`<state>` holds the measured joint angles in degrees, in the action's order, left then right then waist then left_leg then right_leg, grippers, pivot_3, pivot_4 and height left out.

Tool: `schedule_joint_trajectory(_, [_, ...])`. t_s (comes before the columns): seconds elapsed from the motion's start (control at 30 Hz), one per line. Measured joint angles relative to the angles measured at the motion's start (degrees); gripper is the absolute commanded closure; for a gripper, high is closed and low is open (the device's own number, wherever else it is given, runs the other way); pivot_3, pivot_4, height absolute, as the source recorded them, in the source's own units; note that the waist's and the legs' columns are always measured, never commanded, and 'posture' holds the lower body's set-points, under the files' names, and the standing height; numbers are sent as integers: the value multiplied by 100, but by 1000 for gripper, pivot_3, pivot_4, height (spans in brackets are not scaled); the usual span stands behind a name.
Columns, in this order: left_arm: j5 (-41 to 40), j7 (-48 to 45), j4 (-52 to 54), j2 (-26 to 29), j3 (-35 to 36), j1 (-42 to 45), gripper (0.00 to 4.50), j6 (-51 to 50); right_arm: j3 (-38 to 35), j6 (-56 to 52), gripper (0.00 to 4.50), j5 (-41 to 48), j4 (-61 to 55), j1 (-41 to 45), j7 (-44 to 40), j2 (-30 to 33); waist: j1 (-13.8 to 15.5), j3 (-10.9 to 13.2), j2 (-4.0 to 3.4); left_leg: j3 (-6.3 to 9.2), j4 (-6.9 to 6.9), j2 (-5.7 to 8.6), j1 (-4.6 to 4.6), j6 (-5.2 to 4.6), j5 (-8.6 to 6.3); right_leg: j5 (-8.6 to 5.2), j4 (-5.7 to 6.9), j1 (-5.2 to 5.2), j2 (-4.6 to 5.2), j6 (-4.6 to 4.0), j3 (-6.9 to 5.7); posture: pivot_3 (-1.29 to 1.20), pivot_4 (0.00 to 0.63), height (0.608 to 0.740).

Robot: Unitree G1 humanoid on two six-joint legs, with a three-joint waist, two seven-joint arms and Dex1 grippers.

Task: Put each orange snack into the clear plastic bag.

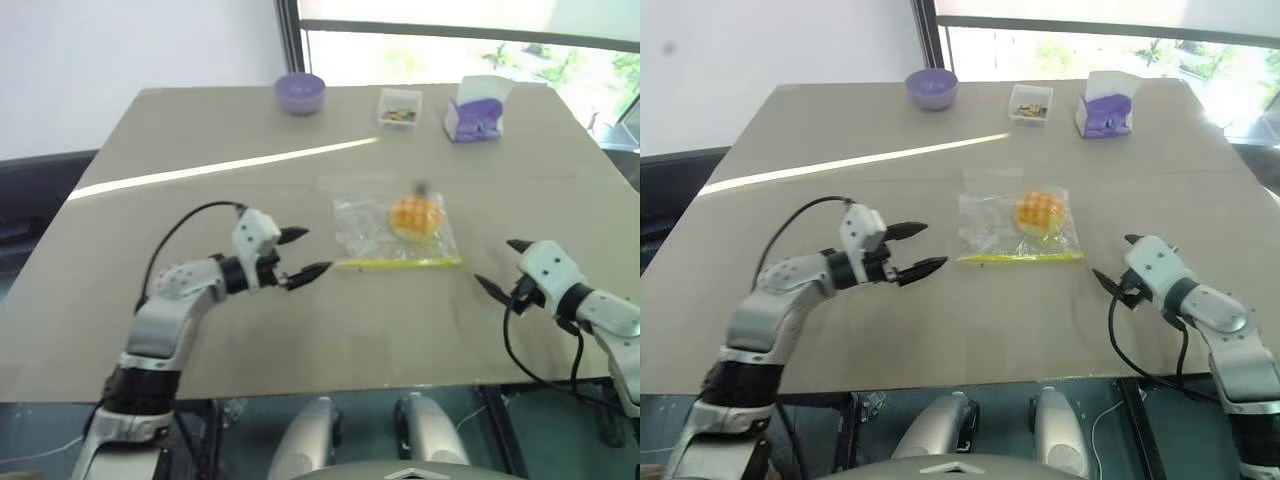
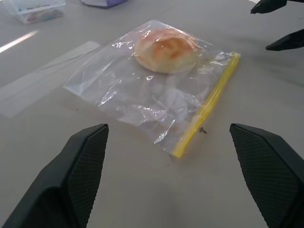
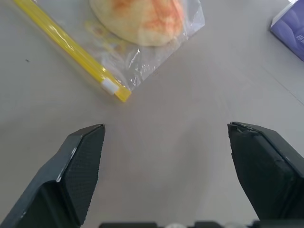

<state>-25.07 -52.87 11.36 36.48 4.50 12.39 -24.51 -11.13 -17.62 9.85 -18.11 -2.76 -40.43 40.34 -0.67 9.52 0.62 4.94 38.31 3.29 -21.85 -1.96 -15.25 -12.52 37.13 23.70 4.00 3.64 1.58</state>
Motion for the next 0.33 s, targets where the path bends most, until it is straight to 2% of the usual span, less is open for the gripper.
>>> schedule_joint_trajectory(0.2, [-524, -126, 413, 602, 947, -696, 109, -374, -1142, -855, 30, 1272, -747, -750, -476, 202, 13, 2, -3, 1, -2, -11, -2, -4, -4, 0, -23, -9, 5, 0, -5, 0, 150, 740])
schedule_joint_trajectory(0.33, [-691, -176, 454, 784, 1194, -792, 109, -485, -1587, -1112, 30, 1701, -1180, -1025, -642, 366, 22, 2, -2, 1, -1, -13, -3, -4, -4, -1, -30, -13, 4, 1, -8, 0, 150, 740])
